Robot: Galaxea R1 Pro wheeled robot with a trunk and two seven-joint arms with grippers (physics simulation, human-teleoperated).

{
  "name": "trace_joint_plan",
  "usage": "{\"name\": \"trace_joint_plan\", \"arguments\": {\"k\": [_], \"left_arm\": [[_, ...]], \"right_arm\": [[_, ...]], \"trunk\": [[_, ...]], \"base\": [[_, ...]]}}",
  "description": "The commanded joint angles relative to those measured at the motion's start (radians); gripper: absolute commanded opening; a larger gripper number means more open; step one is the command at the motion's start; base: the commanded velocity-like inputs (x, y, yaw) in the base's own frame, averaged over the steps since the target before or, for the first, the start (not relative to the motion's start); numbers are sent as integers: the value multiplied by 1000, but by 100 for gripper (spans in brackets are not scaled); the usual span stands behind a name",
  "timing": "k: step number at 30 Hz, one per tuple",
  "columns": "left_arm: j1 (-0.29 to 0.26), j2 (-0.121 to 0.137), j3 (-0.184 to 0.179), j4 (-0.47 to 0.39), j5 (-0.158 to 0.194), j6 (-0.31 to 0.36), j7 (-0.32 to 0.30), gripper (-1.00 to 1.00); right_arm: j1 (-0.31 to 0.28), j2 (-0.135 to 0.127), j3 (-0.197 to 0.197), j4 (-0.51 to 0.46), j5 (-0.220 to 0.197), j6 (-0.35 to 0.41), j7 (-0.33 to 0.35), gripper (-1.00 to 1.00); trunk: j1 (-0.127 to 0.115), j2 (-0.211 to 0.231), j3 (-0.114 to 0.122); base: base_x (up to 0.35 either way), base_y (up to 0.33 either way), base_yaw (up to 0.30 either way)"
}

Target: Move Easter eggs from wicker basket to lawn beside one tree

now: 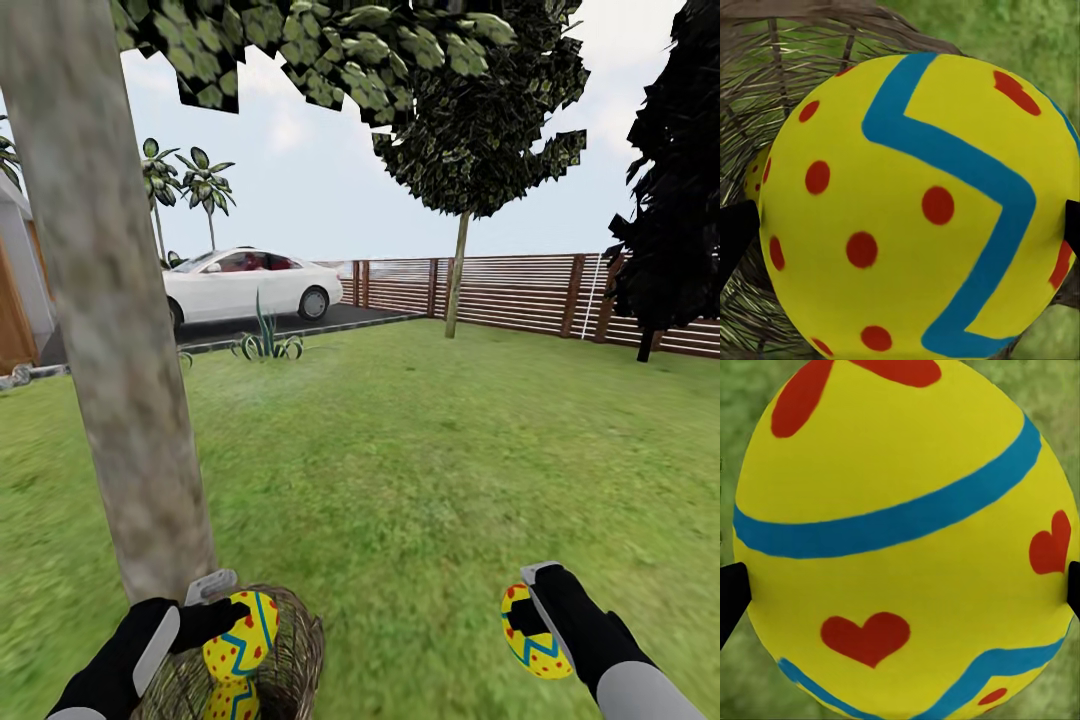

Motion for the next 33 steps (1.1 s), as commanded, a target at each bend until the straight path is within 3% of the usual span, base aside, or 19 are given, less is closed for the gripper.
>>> {"name": "trace_joint_plan", "arguments": {"k": [1,3,4,6,8,33], "left_arm": [[0,0,3,0,-4,8,-5,-100],[0,2,2,-2,-8,28,-4,-100],[0,10,4,-7,-9,76,-4,-100],[0,46,5,-19,-8,163,-5,-100],[-1,61,5,-26,-7,193,-5,-100],[-1,53,4,-33,-5,197,-5,-100]], "right_arm": [[0,0,3,-1,9,5,6,-100],[0,0,3,-1,9,5,6,-100],[0,0,3,0,9,5,6,-100],[0,2,5,0,9,5,6,-100],[0,3,5,0,9,5,6,-100],[0,5,6,2,9,5,6,-100]], "trunk": [[-4,7,2],[-12,21,8],[-16,28,11],[-23,42,18],[-31,56,24],[-123,224,99]], "base": [[0,0,0],[0,0,0],[0,0,0],[0,0,0],[0,0,0],[-16,0,0]]}}
